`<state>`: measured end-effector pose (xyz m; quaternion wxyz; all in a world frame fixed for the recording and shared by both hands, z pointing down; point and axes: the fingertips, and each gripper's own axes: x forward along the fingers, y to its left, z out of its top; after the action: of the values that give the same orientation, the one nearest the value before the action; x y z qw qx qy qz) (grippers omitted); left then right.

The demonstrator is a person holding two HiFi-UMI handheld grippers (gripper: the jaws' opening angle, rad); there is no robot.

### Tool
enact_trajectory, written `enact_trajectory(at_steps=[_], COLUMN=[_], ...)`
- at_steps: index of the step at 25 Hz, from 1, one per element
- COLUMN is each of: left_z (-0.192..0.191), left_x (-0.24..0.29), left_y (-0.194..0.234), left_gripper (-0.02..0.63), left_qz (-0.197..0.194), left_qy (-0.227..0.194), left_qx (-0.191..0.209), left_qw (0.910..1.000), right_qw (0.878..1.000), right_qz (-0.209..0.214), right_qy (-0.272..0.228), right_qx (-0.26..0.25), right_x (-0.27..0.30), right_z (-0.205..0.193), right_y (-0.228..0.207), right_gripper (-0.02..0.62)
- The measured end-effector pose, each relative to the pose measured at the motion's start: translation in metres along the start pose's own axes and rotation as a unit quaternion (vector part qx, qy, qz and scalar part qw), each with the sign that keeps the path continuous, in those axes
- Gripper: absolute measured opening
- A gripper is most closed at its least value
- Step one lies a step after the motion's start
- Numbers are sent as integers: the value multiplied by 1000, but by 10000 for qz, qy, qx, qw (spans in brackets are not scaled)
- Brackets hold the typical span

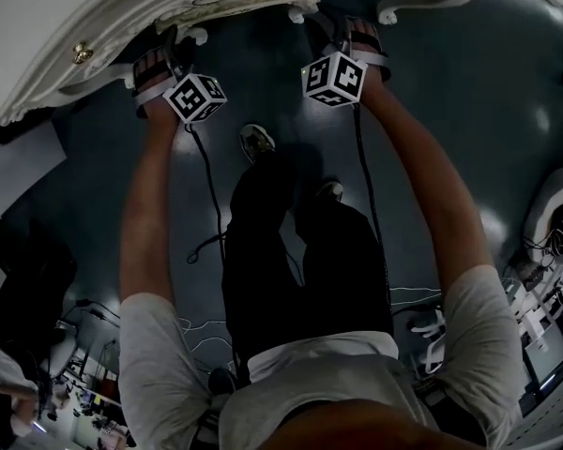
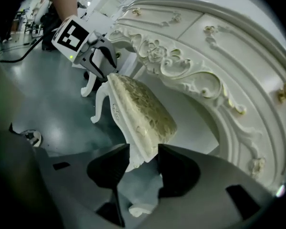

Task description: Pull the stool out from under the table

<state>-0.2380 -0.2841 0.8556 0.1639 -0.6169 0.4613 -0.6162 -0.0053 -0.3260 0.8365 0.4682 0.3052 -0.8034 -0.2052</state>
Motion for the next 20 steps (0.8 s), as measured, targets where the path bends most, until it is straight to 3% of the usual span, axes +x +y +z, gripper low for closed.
enact_trajectory(at_steps=[3,6,9,14,20], left_z=[-7,-6,-8,-20,-18], left_x=[18,30,39,57,52], left_y=[3,4,8,4,6], left_gripper=[261,275,288,291,266], left_qz=[58,178,300,145,143], left_qy=[173,190,120,340,165], left_qx=[226,735,1324,1713,1807], left_qw=[9996,9970,9907,9845,9833], right_qw=[9979,9912,9852,9841,9776], right_qz=[-74,-65,-139,-66,-561], right_qy=[240,543,447,537,467], right_qx=[-596,-1209,-1652,-1689,-1973], right_x=[22,43,53,74,75], right_z=[-7,-21,-16,-14,-12], right_y=[2,5,4,7,-4], right_gripper=[212,241,247,249,192])
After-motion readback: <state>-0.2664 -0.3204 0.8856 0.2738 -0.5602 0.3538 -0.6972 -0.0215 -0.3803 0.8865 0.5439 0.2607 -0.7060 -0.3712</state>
